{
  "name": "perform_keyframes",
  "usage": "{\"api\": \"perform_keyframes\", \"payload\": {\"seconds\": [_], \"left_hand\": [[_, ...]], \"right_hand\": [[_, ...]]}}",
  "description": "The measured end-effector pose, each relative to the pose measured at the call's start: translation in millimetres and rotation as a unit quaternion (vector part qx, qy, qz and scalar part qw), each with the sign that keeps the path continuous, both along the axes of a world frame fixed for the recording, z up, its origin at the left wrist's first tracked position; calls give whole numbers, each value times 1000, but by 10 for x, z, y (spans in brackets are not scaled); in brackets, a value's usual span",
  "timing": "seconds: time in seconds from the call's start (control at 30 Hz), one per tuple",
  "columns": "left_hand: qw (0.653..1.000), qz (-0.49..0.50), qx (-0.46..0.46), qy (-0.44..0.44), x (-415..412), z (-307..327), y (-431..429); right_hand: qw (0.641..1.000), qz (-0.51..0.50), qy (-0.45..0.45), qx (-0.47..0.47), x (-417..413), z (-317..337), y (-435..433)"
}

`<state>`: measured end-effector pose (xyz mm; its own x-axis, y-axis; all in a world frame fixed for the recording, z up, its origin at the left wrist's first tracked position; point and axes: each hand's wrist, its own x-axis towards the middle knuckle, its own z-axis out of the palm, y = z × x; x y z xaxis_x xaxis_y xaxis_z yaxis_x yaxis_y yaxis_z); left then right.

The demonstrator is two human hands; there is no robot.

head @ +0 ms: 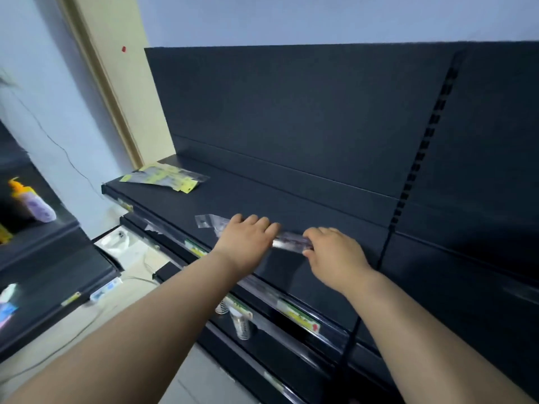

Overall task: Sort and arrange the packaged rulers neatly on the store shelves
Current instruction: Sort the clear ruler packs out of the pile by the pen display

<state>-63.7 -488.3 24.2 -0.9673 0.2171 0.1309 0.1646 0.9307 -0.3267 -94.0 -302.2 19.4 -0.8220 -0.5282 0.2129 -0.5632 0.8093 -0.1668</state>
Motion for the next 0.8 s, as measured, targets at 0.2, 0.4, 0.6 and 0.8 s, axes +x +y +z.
{"api": "perform_keyframes", "payload": {"seconds": [0.2, 0.4, 0.6, 0.8], "left_hand": [[1000, 0, 9, -1, -315, -43, -565], [999, -11, 23, -21, -1080, -102, -1068], [988, -32, 118, -92, -1783, 57, -1516], [975, -56, 122, -175, -2392, -26, -1907]], "right_hand": [[1000, -2, -19, 0, -294, -17, -544], [998, -38, -57, 11, -980, -130, -980], [989, -68, -132, 23, -1622, -66, -1316], [970, -107, -217, 28, -2006, -165, -1748]]}}
